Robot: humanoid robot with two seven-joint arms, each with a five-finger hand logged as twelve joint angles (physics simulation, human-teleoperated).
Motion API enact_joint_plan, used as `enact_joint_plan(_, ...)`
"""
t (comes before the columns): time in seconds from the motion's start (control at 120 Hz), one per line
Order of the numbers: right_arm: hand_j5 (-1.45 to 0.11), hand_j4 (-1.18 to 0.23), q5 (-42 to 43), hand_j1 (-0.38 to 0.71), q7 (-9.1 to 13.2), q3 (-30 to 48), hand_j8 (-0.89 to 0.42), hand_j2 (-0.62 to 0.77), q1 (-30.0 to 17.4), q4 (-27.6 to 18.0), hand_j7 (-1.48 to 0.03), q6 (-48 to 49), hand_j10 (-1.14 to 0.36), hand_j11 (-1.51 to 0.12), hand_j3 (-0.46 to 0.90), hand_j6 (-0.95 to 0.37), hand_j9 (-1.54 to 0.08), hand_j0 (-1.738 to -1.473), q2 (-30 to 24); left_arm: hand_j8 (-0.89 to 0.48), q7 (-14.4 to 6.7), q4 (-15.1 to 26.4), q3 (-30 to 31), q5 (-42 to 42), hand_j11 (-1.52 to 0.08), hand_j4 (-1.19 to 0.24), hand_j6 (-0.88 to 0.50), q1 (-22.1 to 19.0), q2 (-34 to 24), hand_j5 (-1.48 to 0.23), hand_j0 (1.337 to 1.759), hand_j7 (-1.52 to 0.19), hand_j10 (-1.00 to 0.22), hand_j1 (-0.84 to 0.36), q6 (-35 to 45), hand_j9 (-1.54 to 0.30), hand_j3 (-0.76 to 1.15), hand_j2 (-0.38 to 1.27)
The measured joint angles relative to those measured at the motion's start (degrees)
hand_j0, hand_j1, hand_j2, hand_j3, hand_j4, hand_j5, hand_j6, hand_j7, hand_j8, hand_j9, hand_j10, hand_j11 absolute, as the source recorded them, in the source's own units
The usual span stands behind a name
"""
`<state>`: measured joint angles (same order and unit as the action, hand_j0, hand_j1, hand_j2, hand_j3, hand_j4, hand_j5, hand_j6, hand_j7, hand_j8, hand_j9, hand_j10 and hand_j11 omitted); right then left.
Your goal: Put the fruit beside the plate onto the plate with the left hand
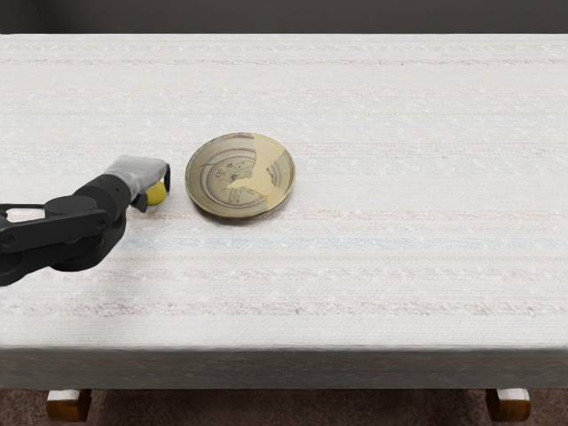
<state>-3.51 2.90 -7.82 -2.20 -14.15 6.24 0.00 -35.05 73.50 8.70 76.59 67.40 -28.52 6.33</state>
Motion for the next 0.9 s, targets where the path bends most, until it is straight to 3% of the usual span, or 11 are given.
enact_joint_plan(0.125,-0.02,-0.01,0.0,-0.33,0.0,0.0,-0.01,0.0,0.0,0.0,-0.02,0.0,-0.01,-0.02,0.0,-0.01,-0.02,-1.658,0.0,-0.16,0.01,-0.08,-0.04,-0.41,-1.16,-0.26,-0.1,1.29,-0.34,-1.18,1.641,-1.15,-0.82,-0.51,-0.11,-1.15,0.08,0.37)
enact_joint_plan(0.483,-0.02,-0.01,0.0,-0.33,0.0,0.0,-0.01,0.0,0.01,0.0,-0.02,0.0,-0.01,-0.02,0.0,-0.01,-0.02,-1.658,0.0,-0.16,0.01,-0.47,-3.18,-1.28,-1.2,-0.26,-0.1,6.87,-0.02,-1.2,1.632,-1.19,-0.82,-0.51,-0.49,-1.18,0.01,0.38)
enact_joint_plan(0.9,-0.02,-0.01,0.0,-0.33,0.0,0.0,-0.01,0.0,0.34,0.0,-0.02,0.08,-0.01,-0.02,0.0,-0.01,-0.02,-1.658,0.0,-0.16,-0.03,-1.26,-5.44,-1.0,-1.2,-0.3,-0.11,8.59,11.42,-1.22,1.631,-1.21,-0.82,-0.48,0.19,-1.19,0.0,0.34)
